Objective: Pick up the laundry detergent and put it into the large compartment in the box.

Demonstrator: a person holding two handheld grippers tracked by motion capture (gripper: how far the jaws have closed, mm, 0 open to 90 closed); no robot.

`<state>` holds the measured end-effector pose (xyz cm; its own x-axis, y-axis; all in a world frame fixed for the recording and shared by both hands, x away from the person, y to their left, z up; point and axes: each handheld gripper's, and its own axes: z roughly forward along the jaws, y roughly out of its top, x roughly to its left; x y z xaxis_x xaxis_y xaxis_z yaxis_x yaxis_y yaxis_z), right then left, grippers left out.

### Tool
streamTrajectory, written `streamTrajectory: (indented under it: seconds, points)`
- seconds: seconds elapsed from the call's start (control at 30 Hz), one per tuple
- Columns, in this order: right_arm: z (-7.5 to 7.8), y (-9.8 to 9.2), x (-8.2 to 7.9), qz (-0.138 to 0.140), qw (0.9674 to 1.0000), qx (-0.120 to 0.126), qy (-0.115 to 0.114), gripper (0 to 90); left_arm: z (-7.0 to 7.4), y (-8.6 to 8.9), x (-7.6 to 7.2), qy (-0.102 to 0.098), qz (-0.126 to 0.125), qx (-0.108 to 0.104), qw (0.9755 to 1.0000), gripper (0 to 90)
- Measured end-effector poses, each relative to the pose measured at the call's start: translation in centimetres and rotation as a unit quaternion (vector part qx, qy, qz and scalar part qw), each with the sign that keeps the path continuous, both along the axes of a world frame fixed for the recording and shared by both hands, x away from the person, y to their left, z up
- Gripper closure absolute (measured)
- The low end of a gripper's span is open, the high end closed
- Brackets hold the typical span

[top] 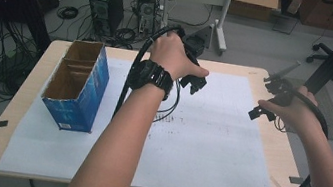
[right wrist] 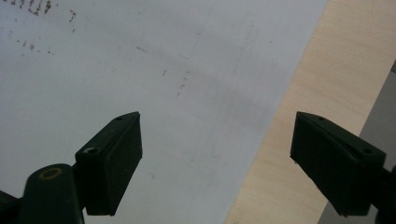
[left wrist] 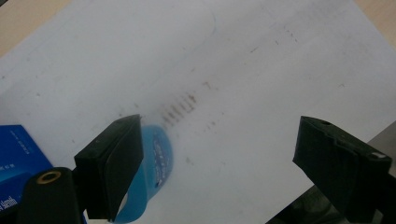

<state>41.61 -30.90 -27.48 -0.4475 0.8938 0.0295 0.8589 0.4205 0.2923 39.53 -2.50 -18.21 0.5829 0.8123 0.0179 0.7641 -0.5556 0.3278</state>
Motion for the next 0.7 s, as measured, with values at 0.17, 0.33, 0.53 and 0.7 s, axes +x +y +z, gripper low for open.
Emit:
streamTrajectory:
  seconds: [0.17, 0.33, 0.53, 0.7]
  points:
    - [-0.1, -0.2, 0.2, 0.0, 1.0, 0.002, 0.001, 17.1, 0.0, -0.1, 0.2, -0.002, 0.0, 0.001, 1.0, 15.5]
    - [-0.4, -0.5, 0.3, 0.0, 1.0, 0.003, 0.002, 17.1, 0.0, 0.0, 0.3, -0.001, -0.002, 0.003, 1.0, 15.2]
    - [-0.6, -0.5, 0.4, -0.001, 1.0, 0.003, 0.005, 17.1, 0.2, 0.5, 0.4, -0.001, 0.004, 0.001, 1.0, 15.2]
    - [-0.7, -0.3, 0.5, 0.001, 1.0, 0.005, 0.005, 17.1, 0.3, 1.1, 0.6, 0.0, 0.012, 0.001, 0.9999, 14.6]
